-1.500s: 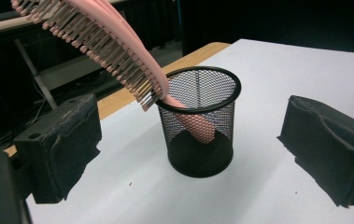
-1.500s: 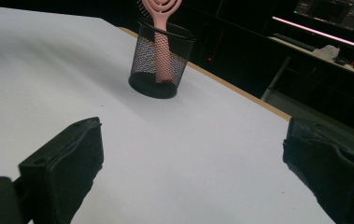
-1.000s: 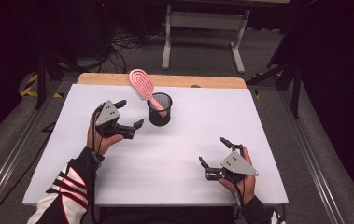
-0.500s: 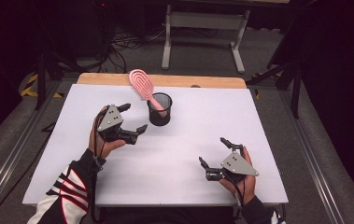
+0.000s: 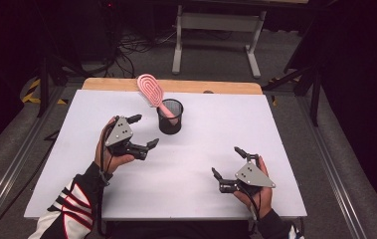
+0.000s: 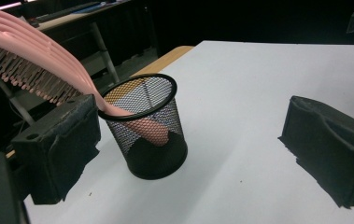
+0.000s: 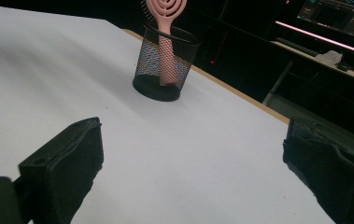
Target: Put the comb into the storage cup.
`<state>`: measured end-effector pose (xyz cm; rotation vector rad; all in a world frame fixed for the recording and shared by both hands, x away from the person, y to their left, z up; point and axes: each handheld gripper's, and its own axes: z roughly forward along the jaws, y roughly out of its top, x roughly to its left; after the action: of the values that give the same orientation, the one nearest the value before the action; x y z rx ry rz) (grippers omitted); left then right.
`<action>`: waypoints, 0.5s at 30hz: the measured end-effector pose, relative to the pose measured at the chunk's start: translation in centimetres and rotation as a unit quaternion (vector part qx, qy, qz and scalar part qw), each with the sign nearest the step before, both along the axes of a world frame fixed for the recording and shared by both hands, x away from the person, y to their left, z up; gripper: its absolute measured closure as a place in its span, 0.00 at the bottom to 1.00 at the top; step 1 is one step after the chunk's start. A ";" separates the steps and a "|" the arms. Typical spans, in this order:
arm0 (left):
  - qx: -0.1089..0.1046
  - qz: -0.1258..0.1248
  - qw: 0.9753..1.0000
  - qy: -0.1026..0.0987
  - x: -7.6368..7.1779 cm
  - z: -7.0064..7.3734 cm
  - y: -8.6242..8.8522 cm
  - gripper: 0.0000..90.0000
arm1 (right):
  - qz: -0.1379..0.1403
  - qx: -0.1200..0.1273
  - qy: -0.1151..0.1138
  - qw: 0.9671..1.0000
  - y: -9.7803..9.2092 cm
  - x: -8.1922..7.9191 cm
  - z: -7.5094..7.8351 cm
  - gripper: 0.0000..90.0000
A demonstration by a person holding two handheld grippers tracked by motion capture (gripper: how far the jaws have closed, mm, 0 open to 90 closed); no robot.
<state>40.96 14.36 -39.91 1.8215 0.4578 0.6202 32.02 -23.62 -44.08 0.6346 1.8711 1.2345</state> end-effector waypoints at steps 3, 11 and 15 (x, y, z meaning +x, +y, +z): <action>0.000 -0.005 1.000 -0.001 -0.3 0.0 -0.1 0.06 | 0.000 0.000 0.000 1.000 0.0 0.0 0.0 0.07; 0.005 -0.013 1.000 -0.005 -1.0 0.1 -0.3 0.06 | 0.002 0.002 0.001 1.000 0.0 -0.1 0.1 0.07; 0.008 -0.018 1.000 -0.009 -1.4 0.3 -0.2 0.06 | 0.001 0.002 0.001 1.000 0.0 0.0 0.1 0.07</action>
<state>39.60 14.13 -39.64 1.8331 0.4082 0.6174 31.99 -23.63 -44.03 0.6353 1.8716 1.2398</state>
